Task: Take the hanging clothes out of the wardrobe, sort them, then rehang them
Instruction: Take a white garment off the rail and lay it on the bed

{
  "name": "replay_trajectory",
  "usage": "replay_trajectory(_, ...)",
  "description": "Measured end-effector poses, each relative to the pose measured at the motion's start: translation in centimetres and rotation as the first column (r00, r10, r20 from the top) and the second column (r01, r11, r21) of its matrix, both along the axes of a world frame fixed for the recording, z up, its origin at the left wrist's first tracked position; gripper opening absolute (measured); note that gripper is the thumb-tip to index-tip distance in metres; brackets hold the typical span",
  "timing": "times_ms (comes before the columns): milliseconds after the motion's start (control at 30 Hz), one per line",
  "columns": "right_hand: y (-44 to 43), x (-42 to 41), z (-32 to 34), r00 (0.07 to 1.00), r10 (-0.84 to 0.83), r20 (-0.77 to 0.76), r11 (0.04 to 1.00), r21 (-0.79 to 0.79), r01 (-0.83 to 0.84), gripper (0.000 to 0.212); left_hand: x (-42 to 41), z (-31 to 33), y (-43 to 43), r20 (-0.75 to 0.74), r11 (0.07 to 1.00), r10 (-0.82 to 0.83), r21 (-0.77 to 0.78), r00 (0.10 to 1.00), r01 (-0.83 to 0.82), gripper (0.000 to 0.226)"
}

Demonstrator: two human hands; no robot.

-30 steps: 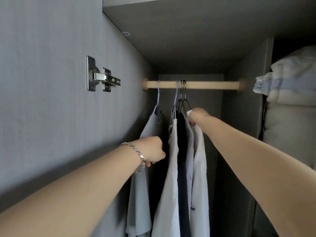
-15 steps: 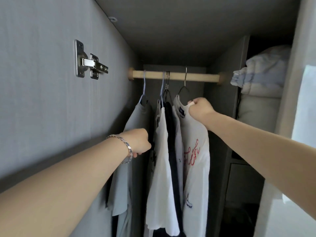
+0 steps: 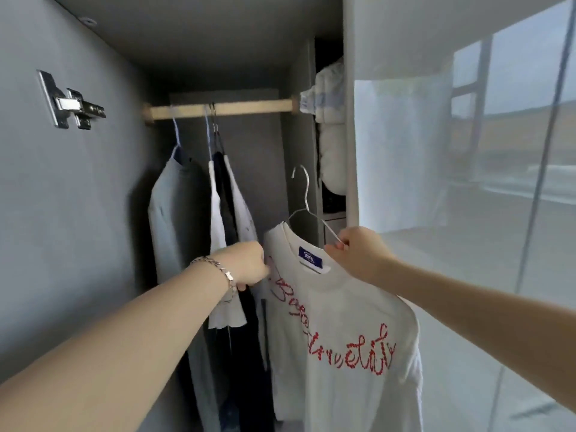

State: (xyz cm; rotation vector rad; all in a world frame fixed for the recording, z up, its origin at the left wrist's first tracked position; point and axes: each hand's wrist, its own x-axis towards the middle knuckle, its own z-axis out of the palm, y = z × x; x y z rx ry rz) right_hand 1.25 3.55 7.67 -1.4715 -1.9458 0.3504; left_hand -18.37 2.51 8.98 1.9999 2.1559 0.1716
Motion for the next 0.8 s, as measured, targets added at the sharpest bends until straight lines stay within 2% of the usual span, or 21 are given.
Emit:
replay_trajectory(100, -3.6, 6.0, -2.1, 0.996, -0.074, 0.058, 0.997, 0.011, 0.073, 0.043, 4.7, -2.2, -1.4, -0.032, 0.998, -0.069, -0.009, 0.997, 0.069, 0.018)
replay_trajectory(200, -7.4, 12.9, -4.6, 0.988, -0.151, 0.035, 0.988, -0.028, 0.152, 0.042, 10.2, -5.1, -2.8, -0.074, 0.988, -0.151, -0.040, 0.986, 0.148, 0.015)
replay_trajectory(367, -15.5, 24.5, -8.6, 0.951, -0.306, -0.045, 0.950, -0.082, 0.301, 0.046, 20.8, -9.8, -5.7, -0.006, 0.939, -0.297, -0.181, 0.955, 0.292, 0.022)
replay_trajectory(467, -20.8, 30.7, -10.4, 0.899, -0.434, -0.057, 0.899, -0.102, 0.427, 0.048, 27.6, -12.1, -7.9, 0.008, 0.887, -0.421, -0.204, 0.907, 0.414, 0.021)
replay_trajectory(633, -29.4, 37.3, -13.4, 0.792, -0.610, -0.027, 0.788, -0.124, 0.603, 0.051, 37.7, -16.4, -11.5, 0.083, 0.760, -0.618, -0.190, 0.781, 0.622, 0.014)
replay_trajectory(800, -39.5, 40.7, -16.5, 0.595, -0.803, 0.008, 0.591, -0.114, 0.799, 0.054, 46.7, -19.7, -16.5, 0.076, 0.546, -0.820, -0.197, 0.568, 0.814, 0.016)
